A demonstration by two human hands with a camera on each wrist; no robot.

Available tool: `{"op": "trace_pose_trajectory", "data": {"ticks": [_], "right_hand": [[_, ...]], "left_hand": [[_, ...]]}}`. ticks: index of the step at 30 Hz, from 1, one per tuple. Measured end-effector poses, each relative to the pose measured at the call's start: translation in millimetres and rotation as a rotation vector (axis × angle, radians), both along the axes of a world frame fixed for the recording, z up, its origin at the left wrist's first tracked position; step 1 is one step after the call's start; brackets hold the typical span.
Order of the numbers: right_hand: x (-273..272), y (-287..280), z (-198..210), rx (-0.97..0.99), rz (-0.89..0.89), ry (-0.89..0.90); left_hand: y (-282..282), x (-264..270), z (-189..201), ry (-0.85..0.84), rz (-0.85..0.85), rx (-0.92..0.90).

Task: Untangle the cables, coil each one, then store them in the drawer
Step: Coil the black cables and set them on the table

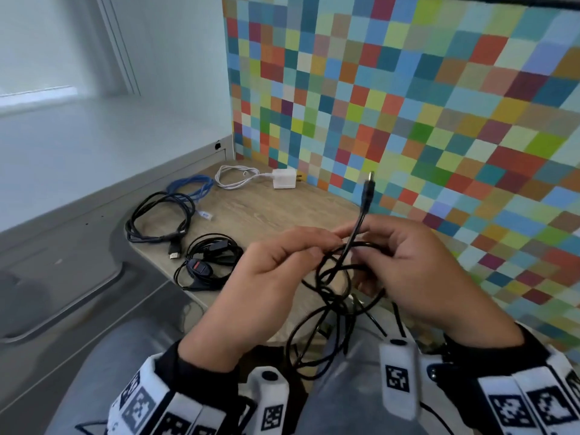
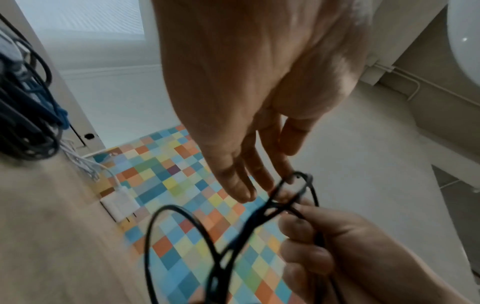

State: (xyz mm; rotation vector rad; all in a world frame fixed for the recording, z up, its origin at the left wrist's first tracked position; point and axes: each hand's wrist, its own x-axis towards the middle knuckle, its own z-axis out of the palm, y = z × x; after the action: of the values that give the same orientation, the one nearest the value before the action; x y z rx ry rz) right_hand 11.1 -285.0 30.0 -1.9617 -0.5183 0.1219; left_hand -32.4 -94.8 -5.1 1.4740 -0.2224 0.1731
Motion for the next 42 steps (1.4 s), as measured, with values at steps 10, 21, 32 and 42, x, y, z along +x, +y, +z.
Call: {"op": "trace_pose_trajectory", "data": {"ticks": [10,21,32,42], "right_hand": [[4,-20,6,0.546,-0.077,0.226],[0,-26,11,0.757,0.197,0.326],[8,-35,11,0.696,0.357,0.376],[5,-20,12,0.667,0.178,0.18]], "left_hand": [[23,7,-10,0.206,0.083,0.559],[-18,3,-13,0.123,0.112,0.486],[-20,4,-16,0.165,0.032,0.43],[-6,8,-17,0.21,0.091,0.583]]}}
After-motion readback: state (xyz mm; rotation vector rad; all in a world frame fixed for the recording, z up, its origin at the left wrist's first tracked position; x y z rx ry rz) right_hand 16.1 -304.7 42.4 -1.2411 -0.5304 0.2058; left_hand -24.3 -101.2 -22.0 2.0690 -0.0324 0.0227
